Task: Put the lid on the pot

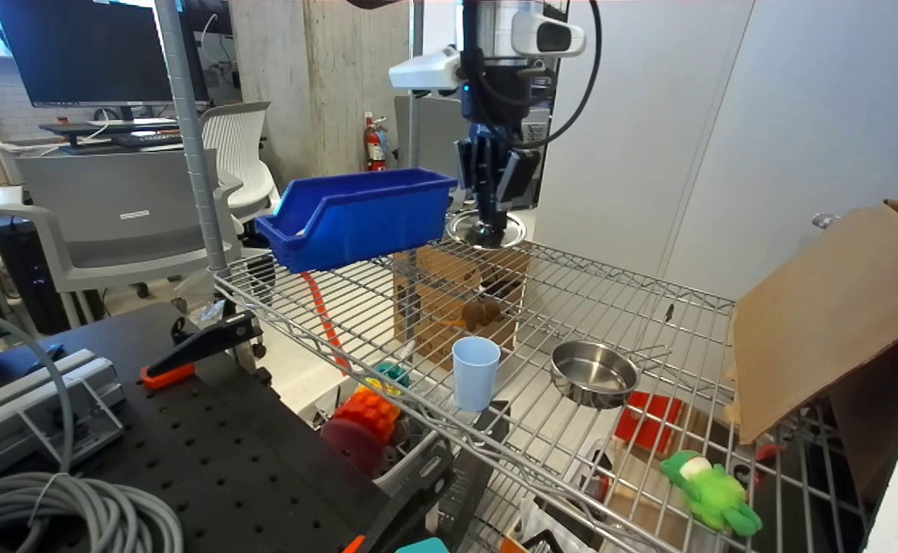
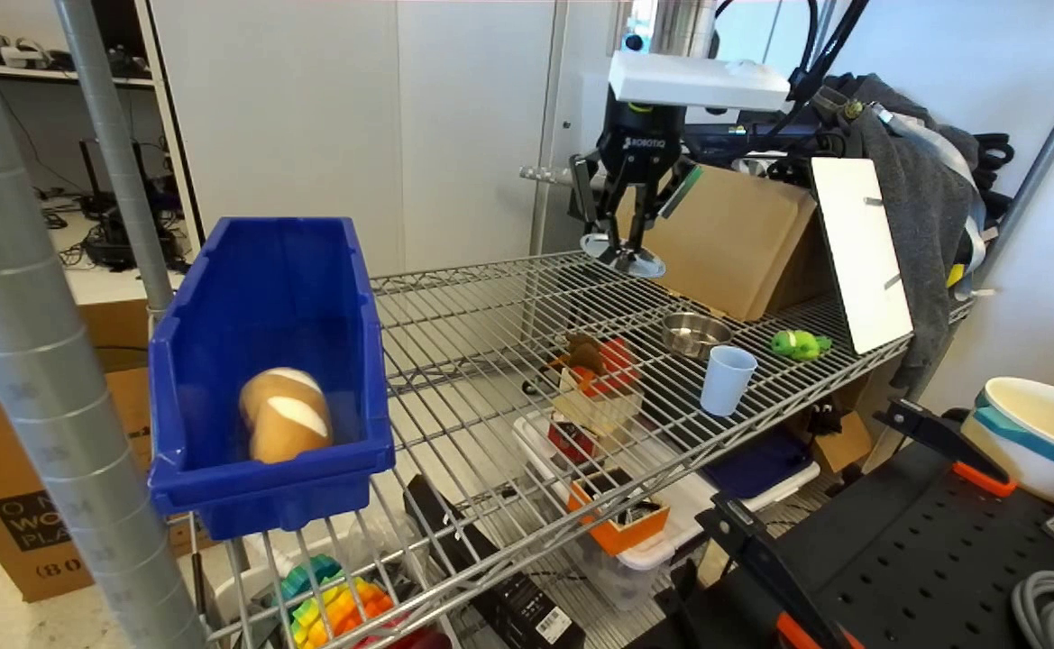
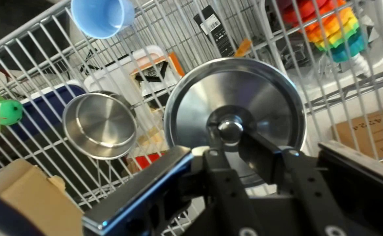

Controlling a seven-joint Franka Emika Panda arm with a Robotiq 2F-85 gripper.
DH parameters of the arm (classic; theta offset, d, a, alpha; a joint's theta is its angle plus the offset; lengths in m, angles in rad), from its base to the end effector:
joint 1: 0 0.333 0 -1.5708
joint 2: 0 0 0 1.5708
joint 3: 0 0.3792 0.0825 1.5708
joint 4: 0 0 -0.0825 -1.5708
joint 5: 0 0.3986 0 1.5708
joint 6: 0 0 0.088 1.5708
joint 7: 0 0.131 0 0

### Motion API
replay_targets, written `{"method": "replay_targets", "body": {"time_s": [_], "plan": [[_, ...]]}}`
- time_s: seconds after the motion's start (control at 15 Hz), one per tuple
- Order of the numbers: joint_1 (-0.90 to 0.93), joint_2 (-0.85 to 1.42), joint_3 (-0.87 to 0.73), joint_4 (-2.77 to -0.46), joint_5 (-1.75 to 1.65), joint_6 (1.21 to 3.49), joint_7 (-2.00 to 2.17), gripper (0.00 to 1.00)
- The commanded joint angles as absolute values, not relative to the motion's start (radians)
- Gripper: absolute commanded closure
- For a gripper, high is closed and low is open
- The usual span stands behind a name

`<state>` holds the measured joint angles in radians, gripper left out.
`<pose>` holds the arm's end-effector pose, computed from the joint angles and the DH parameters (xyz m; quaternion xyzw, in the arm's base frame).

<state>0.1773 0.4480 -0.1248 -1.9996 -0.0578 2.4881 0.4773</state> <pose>0.6494 0.0376 0.2602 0.9821 -0.1819 0.0324 0.0377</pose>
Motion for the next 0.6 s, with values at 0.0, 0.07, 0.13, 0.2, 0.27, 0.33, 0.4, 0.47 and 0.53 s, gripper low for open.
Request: {"method": "replay_targets", "body": {"time_s": [0.0, 0.07, 0.13, 0.2, 0.27, 0.33, 0.4, 0.47, 0.53], "plan": [[0.148, 0.51, -0.16, -1.923, -0.081, 2.443, 0.519, 0.94], [0.141, 0.527, -0.17, -1.908, -0.082, 2.434, 0.525, 0.94], [0.134, 0.547, -0.184, -1.892, -0.087, 2.428, 0.535, 0.94], [0.128, 0.564, -0.193, -1.876, -0.089, 2.417, 0.542, 0.94], [0.122, 0.582, -0.203, -1.862, -0.091, 2.408, 0.549, 0.94], [0.119, 0.599, -0.212, -1.848, -0.092, 2.4, 0.555, 0.94], [0.116, 0.615, -0.221, -1.835, -0.093, 2.398, 0.559, 0.94], [0.105, 0.631, -0.22, -1.819, -0.078, 2.388, 0.555, 0.94], [0.099, 0.645, -0.224, -1.805, -0.074, 2.381, 0.558, 0.94]]}}
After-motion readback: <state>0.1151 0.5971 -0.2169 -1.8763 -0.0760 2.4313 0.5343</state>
